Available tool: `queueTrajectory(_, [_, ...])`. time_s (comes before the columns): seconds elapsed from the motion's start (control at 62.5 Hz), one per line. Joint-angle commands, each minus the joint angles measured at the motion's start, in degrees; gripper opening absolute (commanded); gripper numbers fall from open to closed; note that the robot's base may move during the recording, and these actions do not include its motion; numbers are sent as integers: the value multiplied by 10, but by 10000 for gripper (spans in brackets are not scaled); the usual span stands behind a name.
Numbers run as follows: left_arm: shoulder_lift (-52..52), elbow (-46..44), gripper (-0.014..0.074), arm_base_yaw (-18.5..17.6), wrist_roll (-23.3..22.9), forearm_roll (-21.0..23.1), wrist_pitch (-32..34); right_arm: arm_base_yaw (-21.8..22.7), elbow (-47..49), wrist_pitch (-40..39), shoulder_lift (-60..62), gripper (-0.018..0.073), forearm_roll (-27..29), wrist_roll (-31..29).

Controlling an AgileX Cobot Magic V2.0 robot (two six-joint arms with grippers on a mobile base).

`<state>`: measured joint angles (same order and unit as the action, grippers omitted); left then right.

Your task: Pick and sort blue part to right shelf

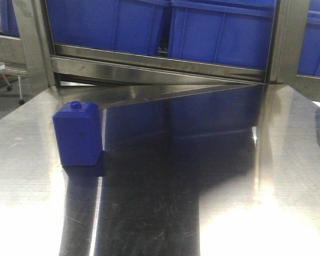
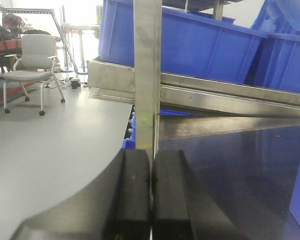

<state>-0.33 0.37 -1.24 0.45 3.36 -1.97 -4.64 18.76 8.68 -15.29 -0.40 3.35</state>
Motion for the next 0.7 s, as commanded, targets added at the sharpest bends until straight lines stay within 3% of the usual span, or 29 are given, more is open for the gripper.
queueTrajectory(0.0, [-12, 14, 123, -3, -4, 5, 53, 4, 17, -51, -3, 407, -6, -6])
queueTrajectory(0.688, [-12, 14, 123, -3, -4, 5, 53, 4, 17, -51, -3, 407, -6, -6])
